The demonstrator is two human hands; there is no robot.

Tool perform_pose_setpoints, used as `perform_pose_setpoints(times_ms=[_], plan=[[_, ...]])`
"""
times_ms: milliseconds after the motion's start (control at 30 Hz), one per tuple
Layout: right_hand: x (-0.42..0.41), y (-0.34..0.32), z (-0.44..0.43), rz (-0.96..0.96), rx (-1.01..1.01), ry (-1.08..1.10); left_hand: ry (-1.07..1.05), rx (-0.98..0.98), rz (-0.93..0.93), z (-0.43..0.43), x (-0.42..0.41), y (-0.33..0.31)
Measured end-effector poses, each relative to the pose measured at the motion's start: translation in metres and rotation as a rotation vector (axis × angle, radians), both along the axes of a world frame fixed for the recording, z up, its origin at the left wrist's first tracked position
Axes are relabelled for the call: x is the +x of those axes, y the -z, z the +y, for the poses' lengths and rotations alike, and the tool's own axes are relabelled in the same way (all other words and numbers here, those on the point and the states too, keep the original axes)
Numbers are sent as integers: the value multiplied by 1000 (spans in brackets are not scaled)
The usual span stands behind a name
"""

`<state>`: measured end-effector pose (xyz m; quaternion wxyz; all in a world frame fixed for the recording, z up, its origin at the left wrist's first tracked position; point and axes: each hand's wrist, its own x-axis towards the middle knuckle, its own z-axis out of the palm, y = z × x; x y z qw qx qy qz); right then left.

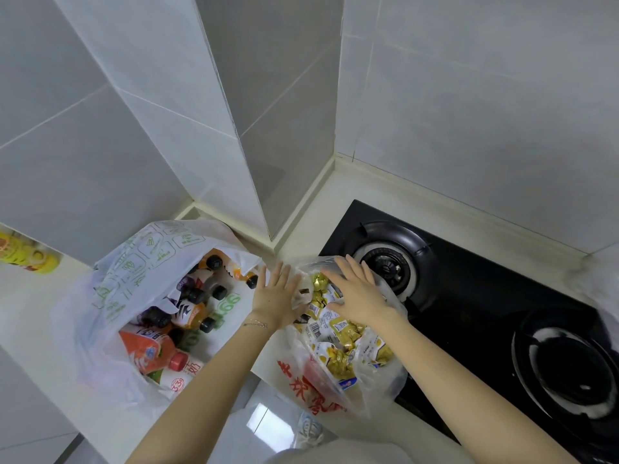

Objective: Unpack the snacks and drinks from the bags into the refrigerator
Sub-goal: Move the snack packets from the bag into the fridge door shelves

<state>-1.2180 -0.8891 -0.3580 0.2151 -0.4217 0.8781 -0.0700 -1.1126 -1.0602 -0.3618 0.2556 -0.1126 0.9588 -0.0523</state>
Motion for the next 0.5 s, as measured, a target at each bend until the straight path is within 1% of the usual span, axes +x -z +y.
perform_pose_setpoints(times_ms=[100, 300, 433, 500], plan=[[-1, 2, -6, 41, -57, 18, -10, 19, -4, -1, 0, 4], [-3, 11, -16, 92, -248, 93, -31, 95, 18, -6, 3, 9], [-4, 8, -19, 89, -332, 141, -40, 136, 65, -8, 3, 10], [-4, 4, -18, 93, -374, 144, -48, 195, 112, -7, 3, 7]])
